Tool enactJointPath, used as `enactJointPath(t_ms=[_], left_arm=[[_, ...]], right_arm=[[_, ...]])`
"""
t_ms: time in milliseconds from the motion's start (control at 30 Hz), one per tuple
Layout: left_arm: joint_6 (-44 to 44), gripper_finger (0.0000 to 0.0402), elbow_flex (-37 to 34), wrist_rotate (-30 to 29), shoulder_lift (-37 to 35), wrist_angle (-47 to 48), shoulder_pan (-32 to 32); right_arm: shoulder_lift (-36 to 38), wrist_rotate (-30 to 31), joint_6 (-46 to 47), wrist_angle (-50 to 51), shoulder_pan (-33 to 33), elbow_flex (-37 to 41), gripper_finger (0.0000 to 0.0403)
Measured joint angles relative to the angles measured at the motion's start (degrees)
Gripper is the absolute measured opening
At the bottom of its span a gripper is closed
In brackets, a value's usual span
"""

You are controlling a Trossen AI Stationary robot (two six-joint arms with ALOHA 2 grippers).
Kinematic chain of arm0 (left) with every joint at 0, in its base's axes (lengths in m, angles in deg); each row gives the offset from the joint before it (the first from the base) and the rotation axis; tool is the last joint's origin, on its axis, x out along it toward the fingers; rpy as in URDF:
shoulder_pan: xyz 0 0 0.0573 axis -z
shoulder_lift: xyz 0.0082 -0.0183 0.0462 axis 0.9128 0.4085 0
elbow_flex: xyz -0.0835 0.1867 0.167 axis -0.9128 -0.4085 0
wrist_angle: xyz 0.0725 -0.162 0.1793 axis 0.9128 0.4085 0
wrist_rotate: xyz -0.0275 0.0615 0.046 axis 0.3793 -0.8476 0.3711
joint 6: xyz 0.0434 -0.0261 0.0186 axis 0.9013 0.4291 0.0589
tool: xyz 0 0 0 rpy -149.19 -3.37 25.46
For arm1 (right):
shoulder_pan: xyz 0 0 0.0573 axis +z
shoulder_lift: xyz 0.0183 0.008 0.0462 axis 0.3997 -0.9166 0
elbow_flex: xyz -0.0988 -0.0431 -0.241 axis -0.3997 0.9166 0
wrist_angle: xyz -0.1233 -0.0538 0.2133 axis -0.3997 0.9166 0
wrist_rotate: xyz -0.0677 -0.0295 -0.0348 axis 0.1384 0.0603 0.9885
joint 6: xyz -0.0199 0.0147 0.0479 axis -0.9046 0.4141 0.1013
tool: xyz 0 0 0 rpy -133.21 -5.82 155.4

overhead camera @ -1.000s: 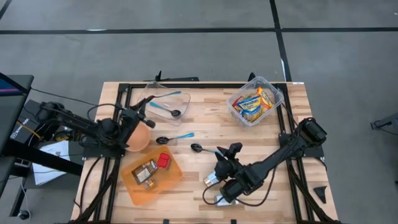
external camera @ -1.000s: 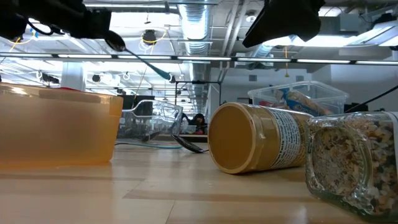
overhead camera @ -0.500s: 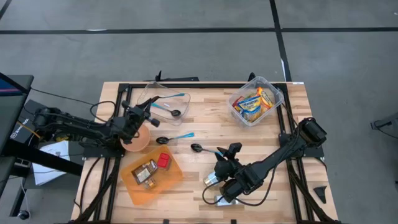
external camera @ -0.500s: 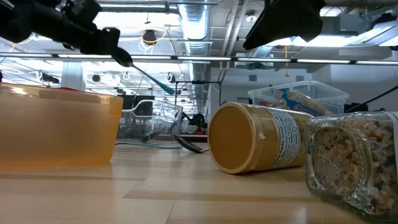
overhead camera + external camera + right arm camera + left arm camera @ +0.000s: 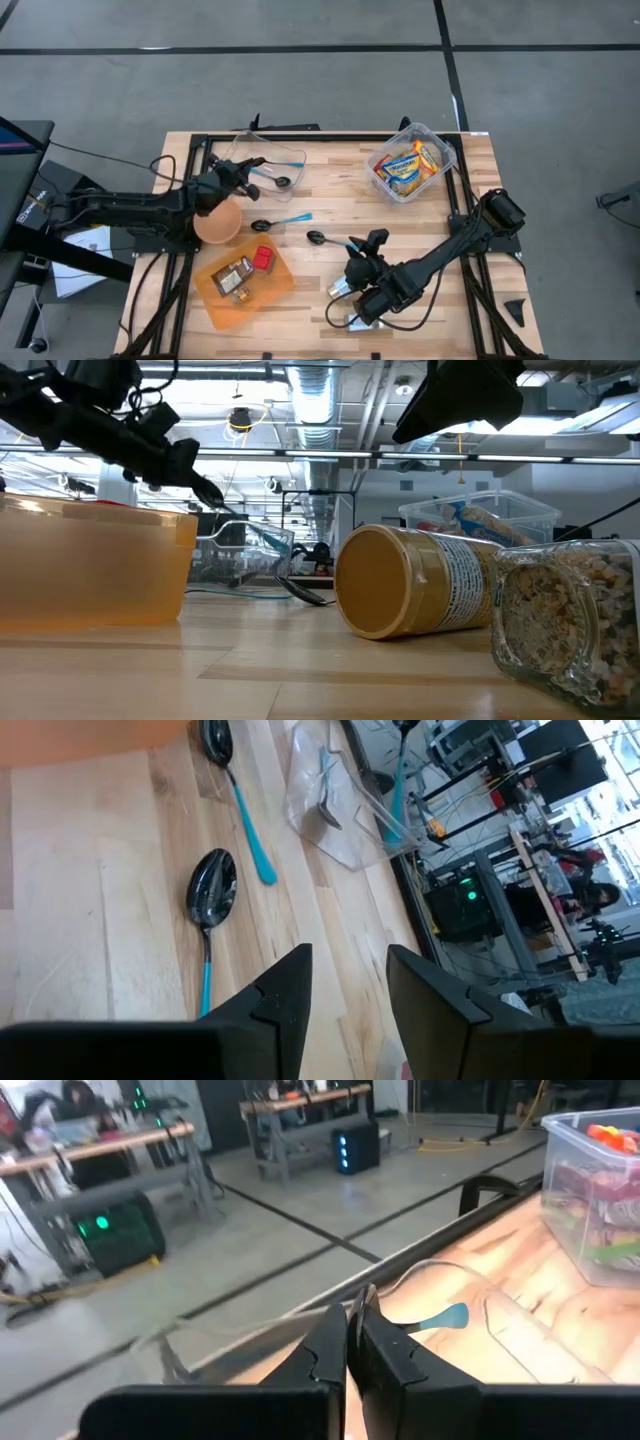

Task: Pick & Place Food Item
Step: Put the blue spoon into the left transparent bin

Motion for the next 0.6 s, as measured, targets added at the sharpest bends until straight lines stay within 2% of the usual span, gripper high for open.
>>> enactJointPath(t_ms=[100,600], left_arm=[[-2.6,0.0002,0.0,2.4,0.0,1.4,-2.6],[-4.9,0.0002,0.0,3.2,0.2,9.9,-8.4]], right_arm=[[0.0,-0.1,0.0,0.2,0.0,0.0,0.0127],[0.0,-0.1,0.3,0.2,-0.3,0.0,0.0127]])
